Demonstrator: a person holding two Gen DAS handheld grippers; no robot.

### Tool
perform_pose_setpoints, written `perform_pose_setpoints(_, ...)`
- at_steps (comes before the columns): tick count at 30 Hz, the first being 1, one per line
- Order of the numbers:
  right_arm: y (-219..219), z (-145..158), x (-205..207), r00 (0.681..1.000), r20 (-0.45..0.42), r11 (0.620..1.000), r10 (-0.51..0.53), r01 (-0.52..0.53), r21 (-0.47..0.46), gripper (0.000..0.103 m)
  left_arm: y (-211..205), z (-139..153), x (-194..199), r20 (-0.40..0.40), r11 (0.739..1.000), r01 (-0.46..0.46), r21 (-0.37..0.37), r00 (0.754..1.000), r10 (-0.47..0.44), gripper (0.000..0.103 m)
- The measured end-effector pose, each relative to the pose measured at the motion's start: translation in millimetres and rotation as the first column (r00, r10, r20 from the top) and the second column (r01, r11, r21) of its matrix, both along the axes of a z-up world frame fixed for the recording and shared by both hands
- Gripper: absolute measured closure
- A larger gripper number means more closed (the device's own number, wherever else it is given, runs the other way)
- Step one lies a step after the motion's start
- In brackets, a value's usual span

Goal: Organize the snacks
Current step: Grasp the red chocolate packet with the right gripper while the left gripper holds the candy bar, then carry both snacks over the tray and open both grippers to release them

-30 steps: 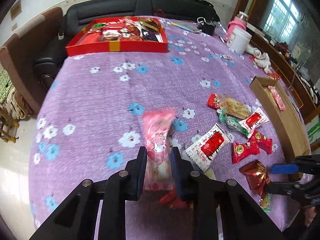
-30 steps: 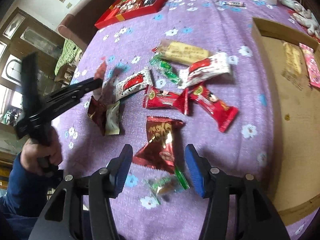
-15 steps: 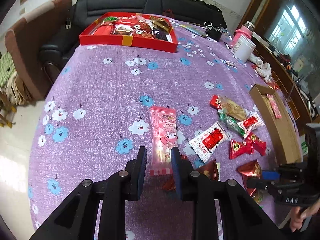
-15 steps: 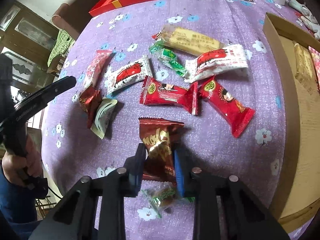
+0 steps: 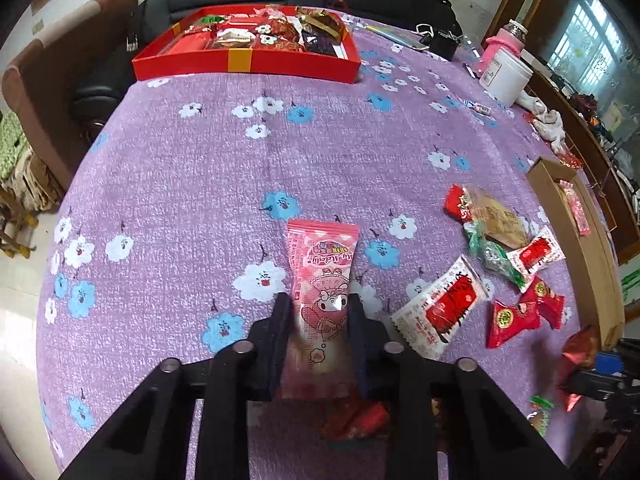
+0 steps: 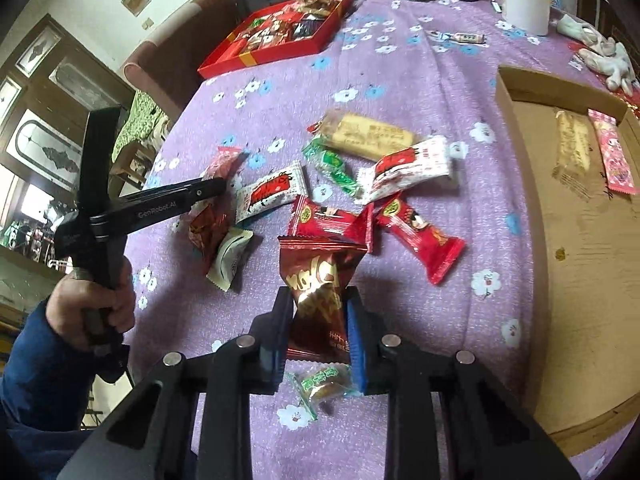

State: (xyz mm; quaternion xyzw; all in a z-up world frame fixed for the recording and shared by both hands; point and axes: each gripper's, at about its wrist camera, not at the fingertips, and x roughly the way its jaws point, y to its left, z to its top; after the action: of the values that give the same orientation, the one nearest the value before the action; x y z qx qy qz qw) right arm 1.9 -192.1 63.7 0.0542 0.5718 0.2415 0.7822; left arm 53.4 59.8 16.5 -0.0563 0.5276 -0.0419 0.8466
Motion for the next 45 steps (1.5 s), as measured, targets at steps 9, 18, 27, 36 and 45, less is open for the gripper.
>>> perform_pose_setpoints(9,-10.4,2.6,-5.5,0.999,0.013,0.999,-0.034,0.034,0.027,0.078,6.3,19.3,-13.3,0.042,0.999,-0.037,-0.036,0.998,0.038,0.078)
perform_pose_setpoints(18,-20.3,9.4,-6.9,0.999,0.028,0.998,-0.033,0.032,0.054,0.078,-25.4,53.0,-28.2,0.094,0.998,0.002,-0.066,0.996,0.004,0.079)
perform_pose_setpoints(27,-65.0,17.9,-7.8,0.996,0.04,0.995,-0.076,0.073,0.074,0.078,-96.3,73.1,-33.3,0.113,0.993,0.091,-0.077,0.99,-0.082,0.079)
perform_pose_setpoints(36,-131.2,20.7,-8.3,0.982,0.028,0.978,-0.188,0.185,0.099,0.078,-180.6,86.2,-34.0,0.118,0.974,0.215,-0.076,0.972,-0.205,0.079)
perform_pose_setpoints(45,-194.1,17.1,-7.6,0.954,0.001,0.948,-0.3,0.298,0.109,0.078,-267.1,82.6,-38.1,0.093,0.936,0.345,-0.073,0.937,-0.338,0.079)
